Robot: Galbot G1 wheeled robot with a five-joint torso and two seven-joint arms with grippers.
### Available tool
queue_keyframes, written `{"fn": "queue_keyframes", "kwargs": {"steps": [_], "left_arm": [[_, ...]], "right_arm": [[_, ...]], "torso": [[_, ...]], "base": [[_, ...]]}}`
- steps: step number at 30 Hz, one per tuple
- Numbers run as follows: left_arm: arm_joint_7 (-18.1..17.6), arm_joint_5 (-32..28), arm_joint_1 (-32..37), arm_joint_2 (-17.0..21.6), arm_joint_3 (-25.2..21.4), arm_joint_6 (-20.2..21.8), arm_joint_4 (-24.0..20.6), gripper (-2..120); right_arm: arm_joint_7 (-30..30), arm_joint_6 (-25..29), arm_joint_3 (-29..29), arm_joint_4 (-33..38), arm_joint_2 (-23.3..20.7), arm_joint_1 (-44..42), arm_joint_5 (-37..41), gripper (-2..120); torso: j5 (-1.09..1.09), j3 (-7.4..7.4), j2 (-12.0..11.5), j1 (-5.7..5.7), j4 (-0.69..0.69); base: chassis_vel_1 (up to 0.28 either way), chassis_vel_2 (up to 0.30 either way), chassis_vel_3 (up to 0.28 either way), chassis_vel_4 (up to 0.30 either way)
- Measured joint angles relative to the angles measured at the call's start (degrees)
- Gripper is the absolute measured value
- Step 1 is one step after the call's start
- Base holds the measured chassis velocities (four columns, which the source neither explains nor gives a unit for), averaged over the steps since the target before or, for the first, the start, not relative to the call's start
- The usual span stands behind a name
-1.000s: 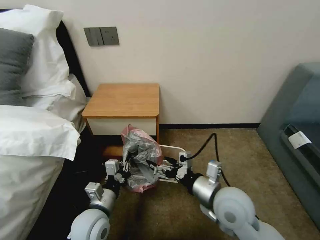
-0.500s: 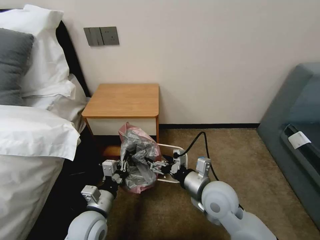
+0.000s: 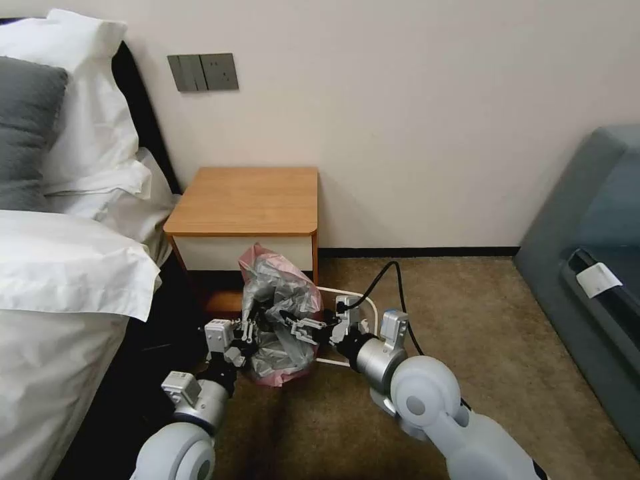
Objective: Pick up the garbage bag from the table and place it over the trash can.
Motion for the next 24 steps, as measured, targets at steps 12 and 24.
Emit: {"fn": "queue_keyframes", "kwargs": {"steps": [12,24], "left_arm": [[-0.15,0.04,0.05,-0.48,-0.16,0.05,0.0,9],[-0.58,-0.07,-0.02,-0.55,-0.33,0.43,0.29,9]], "right_arm": [[0.0,0.1,-0.59,0.07,-0.23,-0.11,0.14,32],[0.09,-0.31,-0.91,1.18,-0.29,-0.37,-0.19,0]], "torso": [[0.0,0.0,0.0,0.0,0.0],[0.0,0.0,0.0,0.0,0.0]], "base": [[0.0,0.0,0.0,0.0],[0.0,0.0,0.0,0.0]]}}
